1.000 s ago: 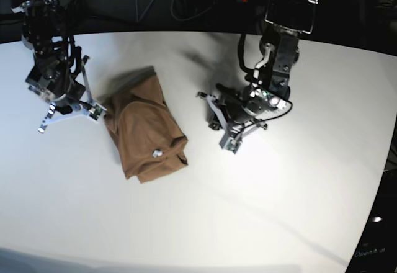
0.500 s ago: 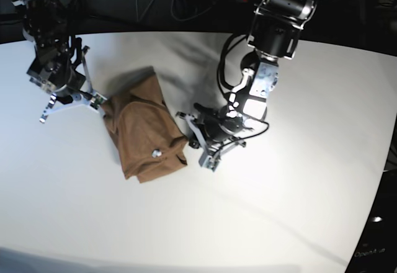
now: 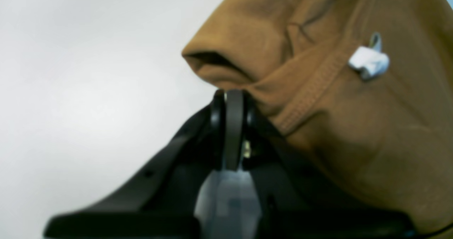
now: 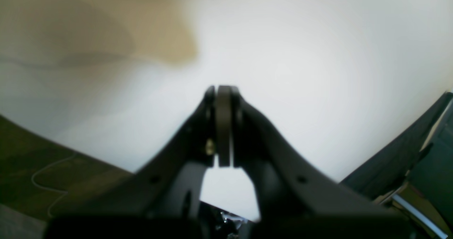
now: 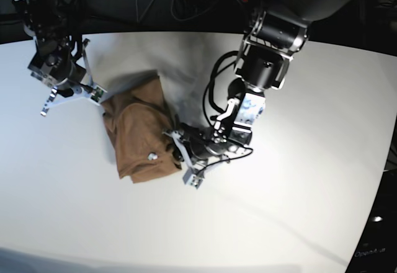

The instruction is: Fold the T-shirt properly

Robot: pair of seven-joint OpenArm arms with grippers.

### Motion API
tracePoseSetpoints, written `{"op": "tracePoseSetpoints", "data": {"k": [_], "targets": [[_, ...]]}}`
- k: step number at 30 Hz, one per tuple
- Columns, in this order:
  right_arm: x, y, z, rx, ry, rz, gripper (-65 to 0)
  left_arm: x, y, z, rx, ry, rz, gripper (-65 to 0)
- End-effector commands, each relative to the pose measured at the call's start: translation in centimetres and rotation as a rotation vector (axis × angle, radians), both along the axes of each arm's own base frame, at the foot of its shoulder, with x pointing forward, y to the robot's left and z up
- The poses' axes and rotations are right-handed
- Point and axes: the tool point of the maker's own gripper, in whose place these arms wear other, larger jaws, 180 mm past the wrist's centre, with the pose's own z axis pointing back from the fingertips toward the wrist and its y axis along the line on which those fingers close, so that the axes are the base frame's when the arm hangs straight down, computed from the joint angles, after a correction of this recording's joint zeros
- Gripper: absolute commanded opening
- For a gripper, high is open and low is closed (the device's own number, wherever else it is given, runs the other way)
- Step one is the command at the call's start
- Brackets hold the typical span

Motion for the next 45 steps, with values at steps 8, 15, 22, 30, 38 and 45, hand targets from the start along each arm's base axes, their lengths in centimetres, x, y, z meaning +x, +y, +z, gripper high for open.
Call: {"op": "tracePoseSetpoints", "data": {"k": [8,15,22,30,38,45], "targets": [[0.8,-1.3,1.3,-0.040,-0.034,0.005,-65.0,-0.2,3.1,-1.4,0.158,0.067,0.005,-62.8],[0.5,-2.9,1.6,-0.053,-0.044,-0.041,-65.0,0.1,7.8,1.2,0.165,0.020,0.104,-62.8],[-2.4,-4.9,0.9,-0.006,-0.036,-0.094,-65.0,-4.7,17.2,5.4,0.266,-0.019,0.252,-62.8],[-7.6,-7.5,-0.1,0.054,-0.029,-0.292,-65.0,-16.4,19.3,6.9,0.360,-0.031,0.184,-62.8],[-12.0,-8.9,-0.7,0.083,-0.020,-0.451,-65.0,-23.9,20.7,5.8,0.370,0.064,0.210,-62.8],[-17.6,-8.4,-2.6,0.192,-0.012,-0.570,-65.0,-31.2,20.5,4.9,0.315,0.113,0.228,-62.8]]}}
